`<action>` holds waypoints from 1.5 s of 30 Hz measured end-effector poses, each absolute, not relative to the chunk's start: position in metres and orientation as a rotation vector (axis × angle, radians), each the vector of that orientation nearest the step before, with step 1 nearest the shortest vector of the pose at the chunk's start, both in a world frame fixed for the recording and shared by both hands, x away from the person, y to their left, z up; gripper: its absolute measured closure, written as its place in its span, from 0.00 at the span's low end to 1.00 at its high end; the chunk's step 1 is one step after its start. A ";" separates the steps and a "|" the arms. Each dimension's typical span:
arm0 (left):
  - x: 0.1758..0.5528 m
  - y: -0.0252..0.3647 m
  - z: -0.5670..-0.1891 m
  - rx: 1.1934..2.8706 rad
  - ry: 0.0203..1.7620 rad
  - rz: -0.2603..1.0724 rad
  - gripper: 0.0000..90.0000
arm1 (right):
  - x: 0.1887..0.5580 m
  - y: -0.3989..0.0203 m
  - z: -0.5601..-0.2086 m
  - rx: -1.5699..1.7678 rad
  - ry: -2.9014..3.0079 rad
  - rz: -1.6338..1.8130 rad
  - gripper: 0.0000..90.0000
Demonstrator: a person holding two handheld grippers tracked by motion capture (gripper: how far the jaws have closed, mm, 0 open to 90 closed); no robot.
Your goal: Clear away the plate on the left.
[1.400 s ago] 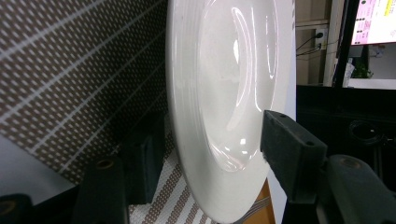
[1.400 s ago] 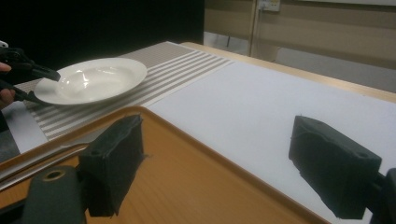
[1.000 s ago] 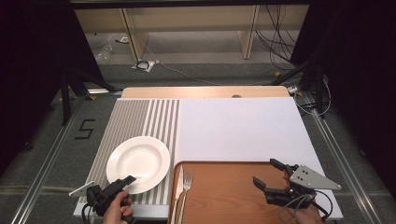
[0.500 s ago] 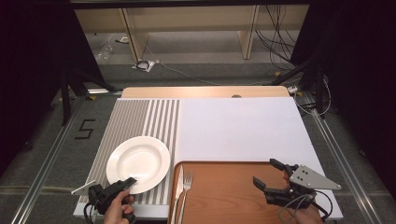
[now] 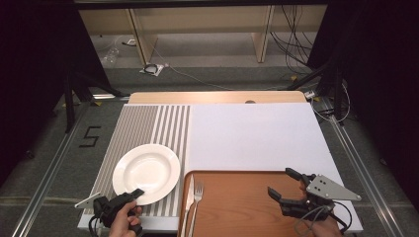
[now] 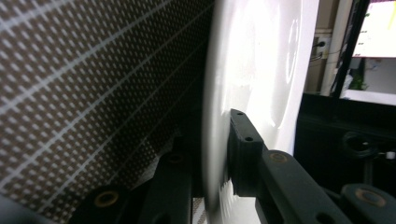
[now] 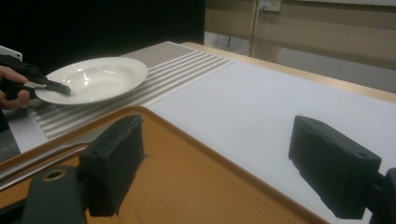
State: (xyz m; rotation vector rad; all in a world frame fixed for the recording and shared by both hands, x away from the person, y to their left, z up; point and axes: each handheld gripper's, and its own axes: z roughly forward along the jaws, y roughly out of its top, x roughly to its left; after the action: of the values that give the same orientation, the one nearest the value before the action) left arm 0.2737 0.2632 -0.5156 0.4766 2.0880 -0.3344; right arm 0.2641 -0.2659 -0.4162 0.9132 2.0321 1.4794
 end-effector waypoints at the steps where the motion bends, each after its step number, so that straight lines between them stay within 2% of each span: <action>1: 0.274 0.265 -0.515 0.470 2.079 -0.329 0.89 | 0.264 -0.266 -0.416 0.912 2.031 1.482 0.21; 3: 0.275 0.266 -0.511 0.511 2.085 -0.317 0.89 | 0.264 -0.266 -0.416 0.911 2.034 1.478 0.21; 6: 0.275 0.265 -0.513 0.479 2.070 -0.364 0.89 | 0.264 -0.266 -0.416 0.911 2.033 1.478 0.21; 17: 0.277 0.269 -0.503 0.488 1.996 -0.393 0.89 | 0.264 -0.266 -0.416 0.909 2.030 1.480 0.21; 45: 0.279 0.237 -0.486 0.625 1.879 -0.494 0.88 | 0.264 -0.266 -0.416 0.910 2.029 1.477 0.21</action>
State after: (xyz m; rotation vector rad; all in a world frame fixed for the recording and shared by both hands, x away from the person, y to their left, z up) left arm 0.2792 0.2374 -0.4864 0.6253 1.8787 -0.4940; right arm 0.2642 -0.2658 -0.4163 0.9098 2.0286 1.4774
